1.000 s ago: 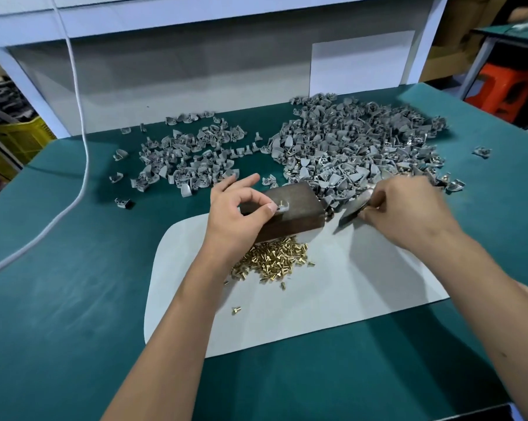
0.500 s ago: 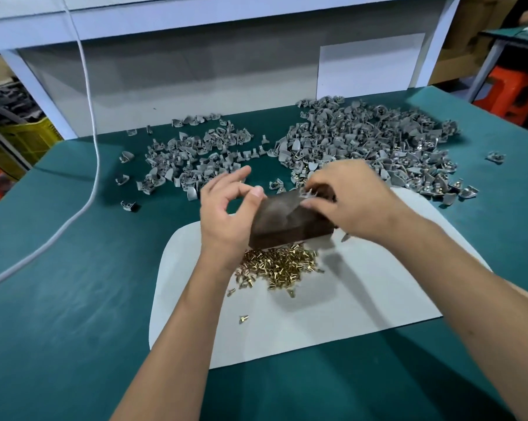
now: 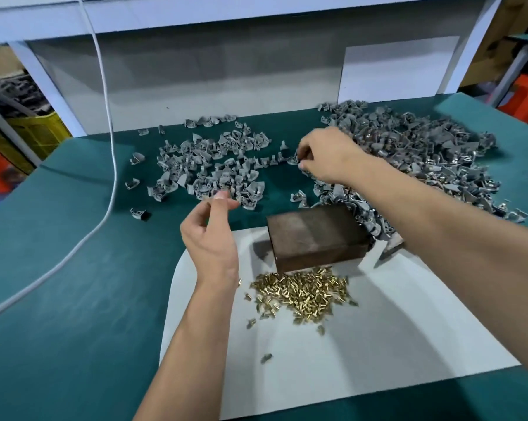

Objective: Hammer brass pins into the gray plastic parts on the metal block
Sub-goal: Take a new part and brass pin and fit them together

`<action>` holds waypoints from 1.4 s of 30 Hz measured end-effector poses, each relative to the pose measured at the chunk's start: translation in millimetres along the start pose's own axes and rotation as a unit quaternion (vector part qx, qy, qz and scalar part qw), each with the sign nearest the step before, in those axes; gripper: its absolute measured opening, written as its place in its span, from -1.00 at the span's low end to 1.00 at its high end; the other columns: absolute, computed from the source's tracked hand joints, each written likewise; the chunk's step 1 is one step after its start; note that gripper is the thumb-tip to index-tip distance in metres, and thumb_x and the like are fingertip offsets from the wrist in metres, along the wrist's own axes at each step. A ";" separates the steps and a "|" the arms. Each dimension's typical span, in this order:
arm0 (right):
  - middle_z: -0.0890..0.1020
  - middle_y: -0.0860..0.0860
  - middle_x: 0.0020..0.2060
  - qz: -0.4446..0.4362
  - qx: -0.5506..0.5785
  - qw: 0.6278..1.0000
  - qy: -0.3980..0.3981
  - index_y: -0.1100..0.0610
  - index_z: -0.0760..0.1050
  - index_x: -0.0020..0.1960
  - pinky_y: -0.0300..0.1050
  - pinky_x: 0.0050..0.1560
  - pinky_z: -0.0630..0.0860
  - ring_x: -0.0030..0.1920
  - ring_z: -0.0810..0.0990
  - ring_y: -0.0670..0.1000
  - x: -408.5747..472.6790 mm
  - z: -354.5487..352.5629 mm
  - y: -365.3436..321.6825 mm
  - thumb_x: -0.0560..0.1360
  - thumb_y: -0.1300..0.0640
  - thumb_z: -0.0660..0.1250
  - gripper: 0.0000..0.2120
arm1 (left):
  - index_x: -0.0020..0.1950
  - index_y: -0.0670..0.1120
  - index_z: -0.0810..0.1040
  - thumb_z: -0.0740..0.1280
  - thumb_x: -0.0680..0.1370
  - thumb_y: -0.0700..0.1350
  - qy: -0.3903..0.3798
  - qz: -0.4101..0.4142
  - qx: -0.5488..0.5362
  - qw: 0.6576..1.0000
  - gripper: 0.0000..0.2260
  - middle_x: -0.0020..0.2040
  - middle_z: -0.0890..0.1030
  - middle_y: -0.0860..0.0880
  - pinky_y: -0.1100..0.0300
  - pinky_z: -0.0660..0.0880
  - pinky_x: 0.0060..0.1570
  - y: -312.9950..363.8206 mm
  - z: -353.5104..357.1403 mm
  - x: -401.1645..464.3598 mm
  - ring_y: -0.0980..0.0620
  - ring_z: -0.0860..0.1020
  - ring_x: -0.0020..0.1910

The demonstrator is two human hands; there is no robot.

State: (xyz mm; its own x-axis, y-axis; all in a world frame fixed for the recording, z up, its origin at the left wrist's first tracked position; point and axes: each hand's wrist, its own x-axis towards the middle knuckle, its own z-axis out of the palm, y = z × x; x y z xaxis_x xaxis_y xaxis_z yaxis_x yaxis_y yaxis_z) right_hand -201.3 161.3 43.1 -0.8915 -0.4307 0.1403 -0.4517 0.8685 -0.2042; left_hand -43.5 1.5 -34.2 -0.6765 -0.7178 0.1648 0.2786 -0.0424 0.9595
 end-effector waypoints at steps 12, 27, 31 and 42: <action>0.71 0.13 -0.02 0.043 -0.015 0.999 0.021 0.10 0.71 -0.02 0.06 0.09 0.66 -0.02 0.68 0.16 54.2 34.3 2.5 0.51 0.33 0.42 -0.82 | -0.28 -0.03 0.71 0.32 0.52 0.05 0.011 -0.006 0.032 0.999 -0.72 -0.08 0.75 0.03 -0.05 0.58 0.24 -8.1 2.5 1.5 0.11 0.68 0.06; 0.69 0.06 0.02 0.066 0.059 0.995 0.049 0.12 0.67 0.10 0.00 0.22 0.57 0.08 0.63 0.11 62.1 21.4 18.5 0.54 0.02 0.49 -0.78 | -0.29 0.00 0.70 0.31 0.54 0.04 0.016 -0.013 0.055 0.998 -0.72 -0.12 0.74 0.13 0.11 0.56 0.15 -5.0 3.9 -2.8 0.24 0.66 0.02; 0.45 0.09 0.46 -0.002 -0.056 0.997 -0.049 -0.04 0.38 0.52 0.20 0.54 0.23 0.51 0.29 0.17 78.2 31.0 5.7 0.63 0.26 0.27 -0.51 | -0.27 0.03 0.71 0.31 0.55 0.06 0.014 -0.014 0.064 0.998 -0.72 -0.12 0.74 0.14 0.15 0.55 0.09 -7.3 3.2 -0.8 0.24 0.66 0.00; 0.73 0.05 0.03 0.016 0.013 0.998 -0.057 0.09 0.72 0.09 -0.16 0.03 0.57 -0.10 0.63 -0.02 80.9 16.7 30.4 0.50 0.33 0.48 -0.77 | -0.26 0.03 0.71 0.31 0.55 0.05 0.019 -0.014 0.082 0.996 -0.73 -0.16 0.73 0.11 0.17 0.57 0.03 -6.9 3.8 -0.9 0.21 0.66 -0.07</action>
State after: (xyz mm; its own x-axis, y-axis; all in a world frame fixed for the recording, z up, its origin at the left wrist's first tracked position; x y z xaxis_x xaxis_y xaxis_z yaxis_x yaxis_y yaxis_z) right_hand -287.7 148.7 32.1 -0.9032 -0.4287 0.0214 -0.4215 0.8764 -0.2328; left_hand -47.4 5.1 -40.0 -0.6549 -0.7442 0.1316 0.1428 0.0492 0.9885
